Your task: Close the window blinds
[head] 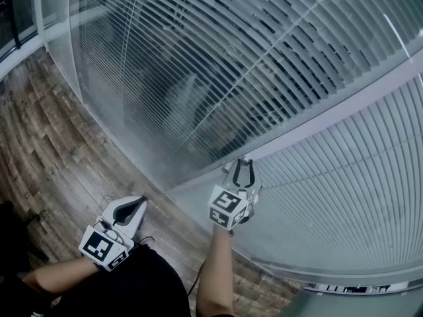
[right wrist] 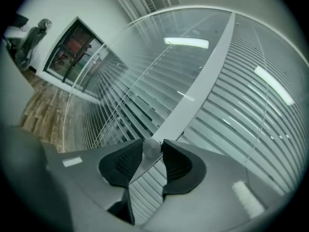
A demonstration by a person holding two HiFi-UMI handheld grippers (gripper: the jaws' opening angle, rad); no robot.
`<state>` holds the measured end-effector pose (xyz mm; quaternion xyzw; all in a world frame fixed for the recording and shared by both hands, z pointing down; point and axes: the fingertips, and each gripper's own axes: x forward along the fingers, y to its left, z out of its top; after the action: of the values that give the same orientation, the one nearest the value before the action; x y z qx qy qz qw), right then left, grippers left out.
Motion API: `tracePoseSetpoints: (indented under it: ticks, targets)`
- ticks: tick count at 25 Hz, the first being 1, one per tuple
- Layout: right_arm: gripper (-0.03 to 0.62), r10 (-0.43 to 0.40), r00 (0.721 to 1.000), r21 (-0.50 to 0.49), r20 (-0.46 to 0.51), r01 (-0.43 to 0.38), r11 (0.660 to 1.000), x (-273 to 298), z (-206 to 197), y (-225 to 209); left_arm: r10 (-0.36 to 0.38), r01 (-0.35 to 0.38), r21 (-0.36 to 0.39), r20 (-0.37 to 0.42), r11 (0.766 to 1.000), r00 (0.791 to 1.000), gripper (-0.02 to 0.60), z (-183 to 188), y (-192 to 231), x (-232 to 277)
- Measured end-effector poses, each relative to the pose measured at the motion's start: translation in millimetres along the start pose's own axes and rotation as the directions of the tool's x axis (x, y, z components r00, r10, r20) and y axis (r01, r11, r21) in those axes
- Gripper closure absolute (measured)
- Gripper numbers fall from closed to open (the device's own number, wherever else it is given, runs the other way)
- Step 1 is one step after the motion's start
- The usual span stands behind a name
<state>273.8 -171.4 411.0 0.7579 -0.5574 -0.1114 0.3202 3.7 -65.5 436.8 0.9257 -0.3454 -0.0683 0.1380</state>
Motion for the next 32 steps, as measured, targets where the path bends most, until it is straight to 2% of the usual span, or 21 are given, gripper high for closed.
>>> tracePoseSetpoints:
  ticks: [5, 9, 12, 14, 18, 19, 24, 25, 27, 29, 32]
  targets:
    - [0.462, 0.023, 0.999, 0.180, 0.028, -0.028, 0.983, -2, 5, -5, -0.001, 0.001, -0.005, 0.000, 1.000, 1.000, 0.580, 3, -2, -2]
    - [0.464, 0.016, 0.999, 0.341, 0.048, -0.031, 0.940, -2, 8, -14, -0.002, 0.002, -0.014, 0.001, 1.000, 1.000, 0.580, 6, -5, -1]
    - [0.464, 0.025, 0.998, 0.446, 0.051, -0.045, 0.894, -1, 2, -12, -0.005, 0.005, -0.015, 0.003, 1.000, 1.000, 0.580, 3, -5, -1]
    - [0.464, 0.023, 0.998, 0.523, 0.062, -0.052, 0.851, -1, 1, -14, -0.008, 0.008, -0.015, 0.000, 1.000, 1.000, 0.580, 2, -5, -1]
    - [0.465, 0.015, 0.996, 0.699, 0.092, -0.075, 0.711, -2, 2, -18, -0.009, 0.009, -0.020, -0.004, 1.000, 1.000, 0.580, 4, -4, -2]
    - [0.465, 0.014, 0.995, 0.721, 0.095, -0.078, 0.689, -3, 1, -18, -0.009, 0.009, -0.021, -0.005, 1.000, 1.000, 0.580, 4, -3, -3]
    - [0.464, 0.027, 0.993, 0.759, 0.111, -0.102, 0.643, -1, -2, -19, -0.015, 0.015, -0.016, -0.006, 1.000, 1.000, 0.580, 3, -3, -2]
    - [0.462, 0.036, 0.993, 0.750, 0.109, -0.106, 0.652, 1, -3, -18, -0.014, 0.014, -0.015, -0.007, 1.000, 1.000, 0.580, 1, -3, -1]
    - [0.457, 0.052, 0.994, 0.703, 0.095, -0.104, 0.703, 2, -7, -15, -0.011, 0.010, -0.015, -0.007, 1.000, 1.000, 0.580, -2, -1, -1]
    - [0.456, 0.054, 0.995, 0.613, 0.089, -0.097, 0.784, -2, -2, -17, -0.006, 0.006, -0.018, -0.007, 1.000, 1.000, 0.580, -2, 1, -2]
    - [0.428, 0.045, 0.996, 0.377, 0.082, -0.073, 0.923, -12, 15, -21, 0.002, -0.002, -0.024, -0.009, 1.000, 1.000, 0.580, 4, 3, -5]
